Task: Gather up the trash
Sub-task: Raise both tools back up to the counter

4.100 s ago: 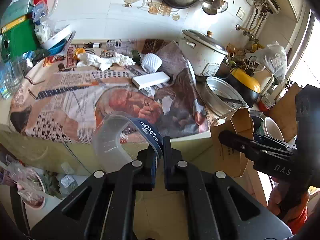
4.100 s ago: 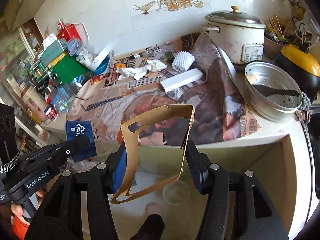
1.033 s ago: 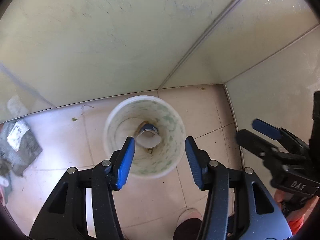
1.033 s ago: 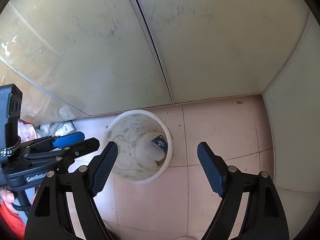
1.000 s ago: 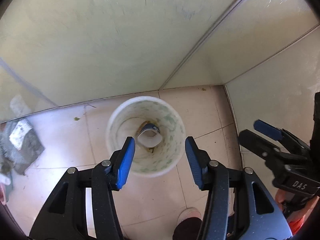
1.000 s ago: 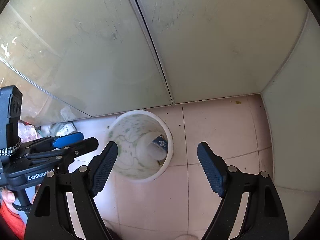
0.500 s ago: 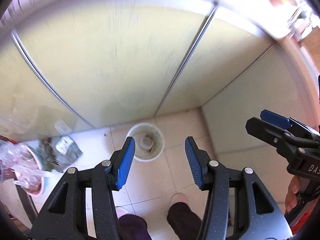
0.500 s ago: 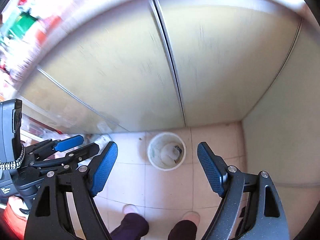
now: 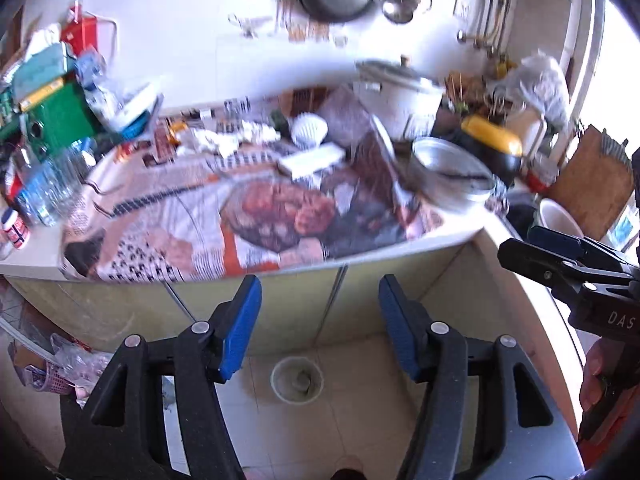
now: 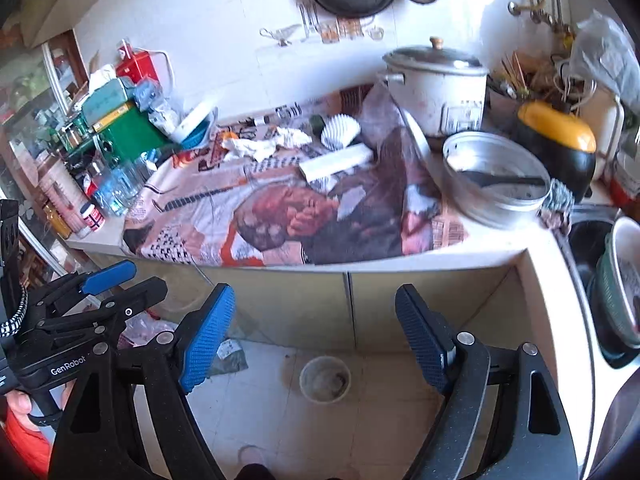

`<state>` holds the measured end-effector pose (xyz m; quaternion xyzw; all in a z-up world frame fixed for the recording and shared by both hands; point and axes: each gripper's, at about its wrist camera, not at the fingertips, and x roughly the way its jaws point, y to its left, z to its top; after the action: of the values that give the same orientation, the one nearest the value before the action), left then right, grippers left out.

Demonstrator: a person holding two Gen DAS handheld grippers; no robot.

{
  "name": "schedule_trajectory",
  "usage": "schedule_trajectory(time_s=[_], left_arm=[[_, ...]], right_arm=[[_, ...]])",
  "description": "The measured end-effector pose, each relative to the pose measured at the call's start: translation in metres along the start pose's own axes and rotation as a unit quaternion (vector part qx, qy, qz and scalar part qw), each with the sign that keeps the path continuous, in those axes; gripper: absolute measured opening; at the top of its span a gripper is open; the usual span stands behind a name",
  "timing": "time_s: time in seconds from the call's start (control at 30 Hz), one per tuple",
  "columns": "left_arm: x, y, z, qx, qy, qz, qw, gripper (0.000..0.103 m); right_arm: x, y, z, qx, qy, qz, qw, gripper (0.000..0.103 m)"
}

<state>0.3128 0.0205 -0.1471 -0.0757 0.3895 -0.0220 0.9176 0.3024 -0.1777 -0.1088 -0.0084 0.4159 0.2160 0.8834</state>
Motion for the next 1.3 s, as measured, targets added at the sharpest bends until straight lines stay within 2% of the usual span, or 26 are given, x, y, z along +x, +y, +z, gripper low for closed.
schedule_trajectory(time_s=[0.13, 0.23, 0.33, 0.4, 0.6, 0.73, 0.83, 0.97, 1.13, 1.3], left_arm=[[-0.033, 0.001, 0.028, -0.011, -0.045, 0.012, 0.9988, 0.06], [-0.046, 0.004, 0.044, -0.012, -0.068, 0.021, 0.9974, 0.062], [-0.05, 0.01, 0.058, -0.003, -0.086, 0.029, 0.9959, 0.066], [-0.041, 0.019, 0.069, 0.003, -0.092, 0.031, 0.9953, 0.067], [0.009, 0.057, 0.114, 0.018, -0.094, 0.006, 0.9954, 0.067], [0.049, 0.089, 0.152, 0.039, -0.081, 0.006, 0.9959, 0.067], [0.076, 0.115, 0.178, 0.048, -0.066, -0.009, 0.9966, 0.067], [0.111, 0.143, 0.2, 0.055, -0.055, -0.003, 0.997, 0.067], [0.159, 0.176, 0.221, 0.023, -0.021, -0.002, 0.9995, 0.067], [0.215, 0.202, 0.231, -0.007, 0.01, 0.025, 0.9996, 0.067]], right_arm=[[-0.024, 0.009, 0.025, -0.019, -0.042, -0.008, 0.999, 0.09], [-0.027, 0.012, 0.038, -0.023, -0.063, -0.009, 0.998, 0.096], [-0.027, 0.014, 0.051, -0.026, -0.079, -0.013, 0.996, 0.103], [-0.019, 0.016, 0.061, -0.029, -0.087, -0.02, 0.996, 0.103], [0.021, 0.027, 0.096, -0.024, -0.106, -0.061, 0.992, 0.103], [0.049, 0.031, 0.122, 0.002, -0.121, -0.094, 0.988, 0.103], [0.081, 0.03, 0.146, 0.029, -0.097, -0.095, 0.99, 0.103], [0.114, 0.026, 0.163, 0.062, -0.088, -0.108, 0.988, 0.103], [0.156, 0.017, 0.181, 0.064, -0.052, -0.112, 0.99, 0.101], [0.196, -0.002, 0.201, 0.063, -0.028, -0.097, 0.993, 0.098]])
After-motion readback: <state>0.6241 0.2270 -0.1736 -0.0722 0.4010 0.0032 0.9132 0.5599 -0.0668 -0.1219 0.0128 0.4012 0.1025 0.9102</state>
